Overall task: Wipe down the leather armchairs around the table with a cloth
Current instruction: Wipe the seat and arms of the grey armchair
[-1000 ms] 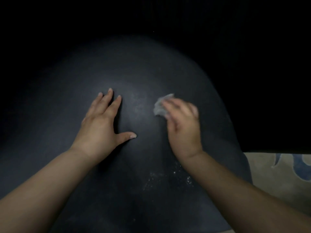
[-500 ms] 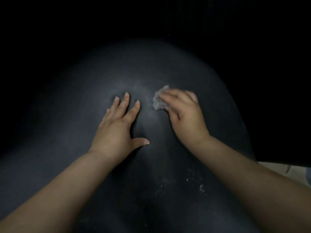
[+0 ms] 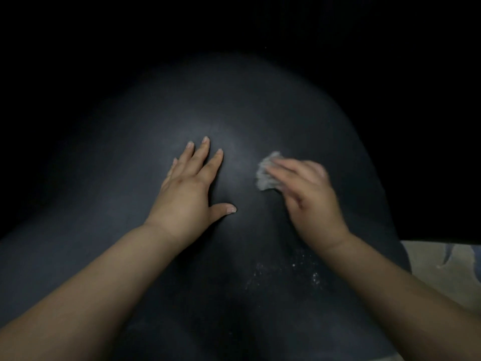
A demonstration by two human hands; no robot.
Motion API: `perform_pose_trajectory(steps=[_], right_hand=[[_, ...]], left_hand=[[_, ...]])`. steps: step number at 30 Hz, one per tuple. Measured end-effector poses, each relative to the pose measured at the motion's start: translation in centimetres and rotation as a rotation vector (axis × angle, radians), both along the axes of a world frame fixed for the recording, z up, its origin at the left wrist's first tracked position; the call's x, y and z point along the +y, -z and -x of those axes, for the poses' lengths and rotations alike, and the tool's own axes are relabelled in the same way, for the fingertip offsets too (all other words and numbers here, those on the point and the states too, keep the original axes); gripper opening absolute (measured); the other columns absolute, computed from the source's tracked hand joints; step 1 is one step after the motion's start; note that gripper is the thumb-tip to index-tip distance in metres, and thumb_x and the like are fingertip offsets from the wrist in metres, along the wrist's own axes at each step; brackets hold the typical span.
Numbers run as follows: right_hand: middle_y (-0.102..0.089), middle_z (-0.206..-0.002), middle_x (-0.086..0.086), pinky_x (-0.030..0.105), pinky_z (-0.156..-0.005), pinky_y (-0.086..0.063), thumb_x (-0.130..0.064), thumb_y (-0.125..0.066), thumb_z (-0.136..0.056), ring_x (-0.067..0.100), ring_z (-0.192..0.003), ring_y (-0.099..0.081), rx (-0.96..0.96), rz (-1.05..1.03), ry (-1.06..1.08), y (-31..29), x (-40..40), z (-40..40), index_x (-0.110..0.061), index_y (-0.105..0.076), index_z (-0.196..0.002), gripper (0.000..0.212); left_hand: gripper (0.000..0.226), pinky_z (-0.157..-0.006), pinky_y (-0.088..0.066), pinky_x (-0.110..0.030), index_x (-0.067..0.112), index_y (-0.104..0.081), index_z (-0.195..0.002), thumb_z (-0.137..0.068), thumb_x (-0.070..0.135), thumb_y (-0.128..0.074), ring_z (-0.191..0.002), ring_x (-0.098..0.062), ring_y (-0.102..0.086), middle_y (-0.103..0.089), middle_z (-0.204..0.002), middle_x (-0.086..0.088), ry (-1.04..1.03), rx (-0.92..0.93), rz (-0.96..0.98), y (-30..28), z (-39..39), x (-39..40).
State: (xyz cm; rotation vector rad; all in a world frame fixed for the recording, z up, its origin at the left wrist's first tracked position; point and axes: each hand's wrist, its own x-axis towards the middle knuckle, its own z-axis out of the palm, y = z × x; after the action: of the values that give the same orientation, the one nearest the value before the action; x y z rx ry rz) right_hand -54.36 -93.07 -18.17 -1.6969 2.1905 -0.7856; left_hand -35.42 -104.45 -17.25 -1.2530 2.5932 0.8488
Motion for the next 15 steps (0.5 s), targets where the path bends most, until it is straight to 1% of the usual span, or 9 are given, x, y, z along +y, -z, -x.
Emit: perform_pose_trajectory(steps=[2, 3, 4, 5, 7, 9, 11, 14, 15], right_hand=[[-0.061, -0.121, 0.0, 0.018, -0.098, -0.032, 0.007, -0.064, -0.082, 0.03, -0.105, -0.055, -0.007, -0.021, 0.224, -0.2, 3.3, 1.2, -0.014, -0.067, -0.115, 0.039], [-0.062, -0.122, 0.001, 0.016, -0.099, -0.03, 0.008, -0.064, -0.081, 0.031, -0.106, -0.055, -0.007, -0.024, 0.307, -0.2, 4.3, 1.1, -0.012, -0.067, -0.115, 0.039], [-0.062, -0.121, 0.002, 0.018, -0.099, -0.031, 0.009, -0.064, -0.08, 0.031, -0.106, -0.056, 0.004, -0.023, 0.334, -0.4, 4.8, 0.2, -0.011, -0.068, -0.114, 0.039], [-0.063, -0.12, 0.003, 0.023, -0.098, -0.033, 0.01, -0.064, -0.08, 0.03, -0.105, -0.057, 0.018, -0.019, 0.308, -0.5, 5.1, -1.2, -0.01, -0.068, -0.113, 0.039], [-0.063, -0.12, 0.0, 0.032, -0.095, -0.038, 0.008, -0.064, -0.08, 0.028, -0.101, -0.057, -0.01, -0.016, 0.176, -0.5, 5.0, -3.9, -0.013, -0.068, -0.114, 0.04], [-0.062, -0.121, -0.003, 0.035, -0.093, -0.042, 0.004, -0.063, -0.083, 0.026, -0.1, -0.055, -0.051, -0.024, 0.105, -0.6, 4.6, -4.6, -0.017, -0.068, -0.116, 0.039], [-0.062, -0.121, 0.0, 0.029, -0.095, -0.038, 0.005, -0.064, -0.082, 0.028, -0.101, -0.055, -0.018, -0.022, 0.166, -0.3, 5.3, -3.1, -0.015, -0.067, -0.117, 0.04], [-0.062, -0.121, 0.005, 0.013, -0.098, -0.028, 0.007, -0.064, -0.082, 0.032, -0.104, -0.055, 0.019, -0.015, 0.438, -0.2, 8.7, -0.6, -0.012, -0.066, -0.116, 0.04], [-0.061, -0.122, 0.005, 0.011, -0.099, -0.026, 0.007, -0.064, -0.082, 0.031, -0.105, -0.053, 0.02, -0.017, 0.496, -0.3, 9.9, -0.8, -0.011, -0.066, -0.117, 0.039]], left_hand=[[0.098, -0.116, 0.008, -0.029, 0.029, -0.01, -0.154, -0.079, 0.054, -0.067, -0.148, -0.013, 0.013, 0.008, -0.162, 0.009, 0.06, 0.001, 0.008, -0.3, -0.3, 0.8], [0.095, -0.116, 0.008, -0.028, 0.029, -0.01, -0.154, -0.082, 0.053, -0.066, -0.147, -0.011, 0.014, 0.009, -0.161, 0.01, 0.089, 0.002, 0.009, -0.4, -0.6, 1.4], [0.092, -0.116, 0.009, -0.027, 0.029, -0.009, -0.155, -0.084, 0.052, -0.064, -0.147, -0.009, 0.015, 0.011, -0.159, 0.012, 0.113, 0.003, 0.007, -0.5, -0.8, 2.2], [0.09, -0.116, 0.01, -0.026, 0.029, -0.008, -0.155, -0.086, 0.05, -0.062, -0.146, -0.008, 0.016, 0.014, -0.157, 0.015, 0.13, 0.003, 0.005, -0.7, -1.1, 3.0], [0.085, -0.116, 0.01, -0.025, 0.029, -0.008, -0.155, -0.089, 0.047, -0.059, -0.145, -0.006, 0.017, 0.018, -0.154, 0.017, 0.139, 0.008, 0.004, -0.8, -1.6, 4.2], [0.081, -0.117, 0.007, -0.026, 0.029, -0.008, -0.154, -0.091, 0.044, -0.058, -0.145, -0.006, 0.016, 0.017, -0.153, 0.018, 0.134, 0.005, 0.009, -0.8, -2.0, 5.0], [0.08, -0.119, 0.0, -0.03, 0.029, -0.009, -0.154, -0.092, 0.042, -0.057, -0.147, -0.007, 0.013, 0.014, -0.154, 0.018, 0.128, -0.003, 0.016, -0.7, -2.4, 5.6], [0.078, -0.119, -0.007, -0.032, 0.027, -0.015, -0.154, -0.092, 0.038, -0.059, -0.148, -0.009, 0.007, 0.006, -0.159, 0.014, 0.129, -0.004, 0.025, -0.8, -3.0, 6.2], [0.077, -0.119, -0.008, -0.033, 0.027, -0.015, -0.154, -0.092, 0.036, -0.059, -0.148, -0.01, 0.006, 0.003, -0.16, 0.013, 0.131, -0.005, 0.031, -0.8, -3.1, 6.4]])
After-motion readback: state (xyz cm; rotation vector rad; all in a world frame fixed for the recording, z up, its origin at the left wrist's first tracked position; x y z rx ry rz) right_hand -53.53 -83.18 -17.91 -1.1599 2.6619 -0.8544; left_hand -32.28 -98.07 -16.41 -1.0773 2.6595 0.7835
